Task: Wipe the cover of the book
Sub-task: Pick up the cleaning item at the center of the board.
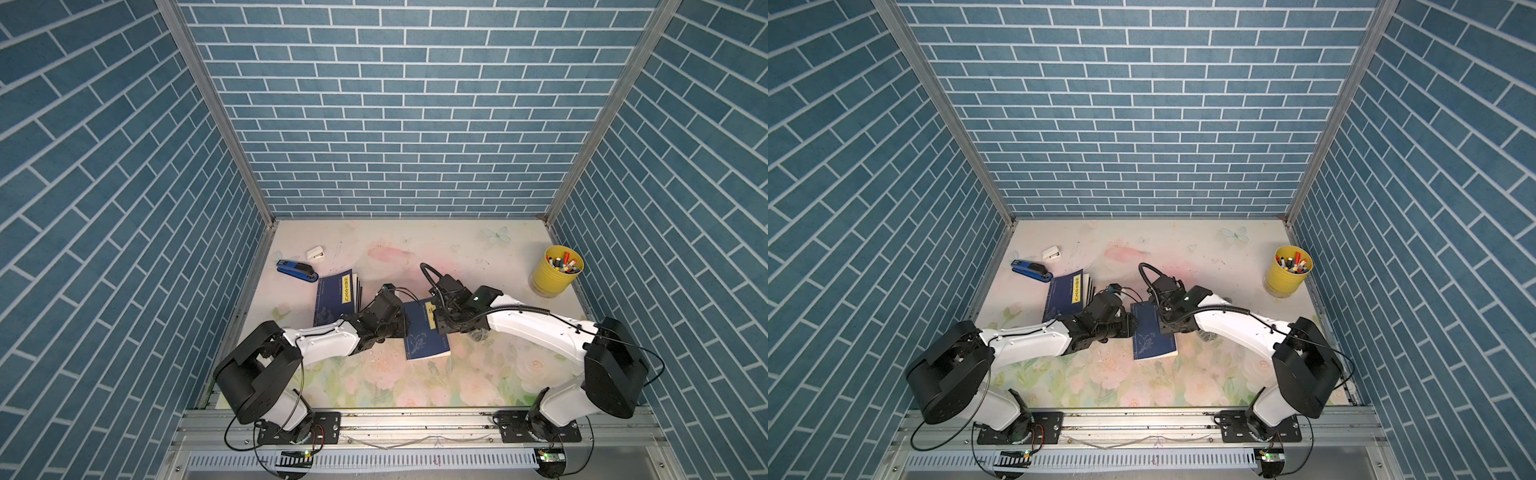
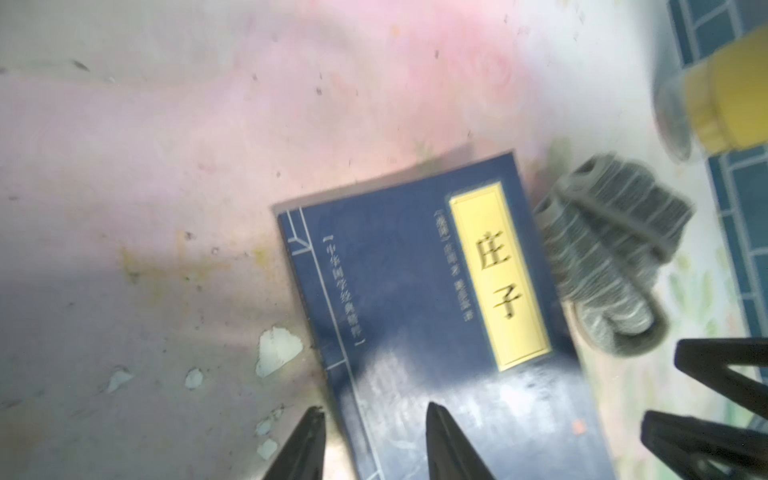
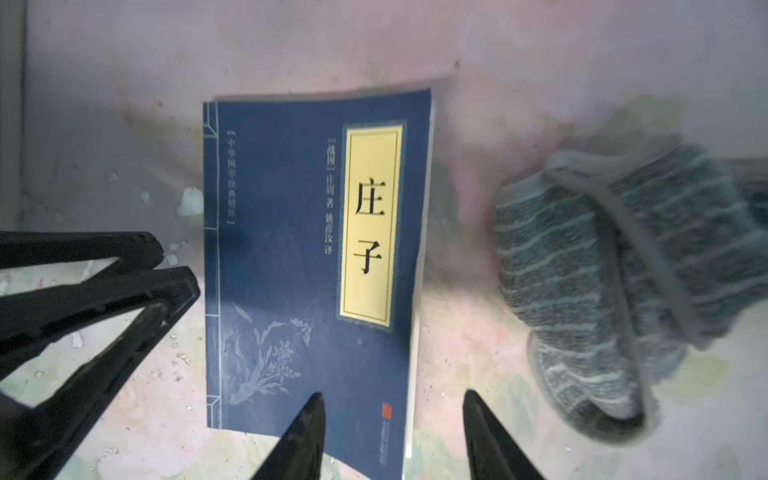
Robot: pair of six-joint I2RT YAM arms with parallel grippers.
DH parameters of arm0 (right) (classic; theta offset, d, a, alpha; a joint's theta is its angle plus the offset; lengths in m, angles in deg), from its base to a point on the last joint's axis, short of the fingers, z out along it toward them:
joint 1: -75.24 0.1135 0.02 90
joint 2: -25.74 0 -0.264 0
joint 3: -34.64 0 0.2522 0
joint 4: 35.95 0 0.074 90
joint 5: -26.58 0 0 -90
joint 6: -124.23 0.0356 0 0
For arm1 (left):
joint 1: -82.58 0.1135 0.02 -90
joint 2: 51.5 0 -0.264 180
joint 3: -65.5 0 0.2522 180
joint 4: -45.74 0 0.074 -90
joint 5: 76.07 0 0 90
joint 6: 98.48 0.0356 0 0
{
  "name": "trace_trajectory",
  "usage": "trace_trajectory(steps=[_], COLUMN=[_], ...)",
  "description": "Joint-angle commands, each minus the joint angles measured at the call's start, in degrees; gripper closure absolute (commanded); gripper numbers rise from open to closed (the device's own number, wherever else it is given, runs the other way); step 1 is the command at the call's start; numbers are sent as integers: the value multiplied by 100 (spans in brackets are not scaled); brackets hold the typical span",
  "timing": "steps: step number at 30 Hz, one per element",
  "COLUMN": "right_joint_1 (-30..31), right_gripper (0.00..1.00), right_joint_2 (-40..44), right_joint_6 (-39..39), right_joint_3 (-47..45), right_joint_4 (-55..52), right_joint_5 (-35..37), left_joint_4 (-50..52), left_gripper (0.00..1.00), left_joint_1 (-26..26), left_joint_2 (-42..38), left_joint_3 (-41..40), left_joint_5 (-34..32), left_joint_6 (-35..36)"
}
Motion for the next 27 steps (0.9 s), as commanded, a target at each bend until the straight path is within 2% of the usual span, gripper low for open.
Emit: trace_trajectory(steps=[1,4,9,12,16,19,27], right_joint_1=[-419,-965,-1377,-1423,-1483,-1540,-1702], right_gripper=[41,36,16,14,12,12,12], right_joint_2=[320,538,288,-158,-621,-834,-1154], right_joint_6=[-227,-445,-1273,-1600,-1759,-1790,-1825], right_joint_3=[-13,-233,-170,21,125,153,334], right_joint_4=[-562,-483,-394,-449,-338,-248,-243], right_joint_5=[252,71,-124,-180,-235,-221,179], left_joint_4=[374,449,710,872,947,1134,1540], left_gripper=[43,34,31,26,8,5,4], left_joint_1=[18,52,88,89,97,109,379], left_joint_2=[-258,-527,-761,-947,-1323,-1580,-1942], left_joint_3=[169,141,241,273,178,167,204], left_joint_5=[-366,-439,-422,-493,-510,-629,-858], left_joint_6=[216,255,419,514,638,702,973])
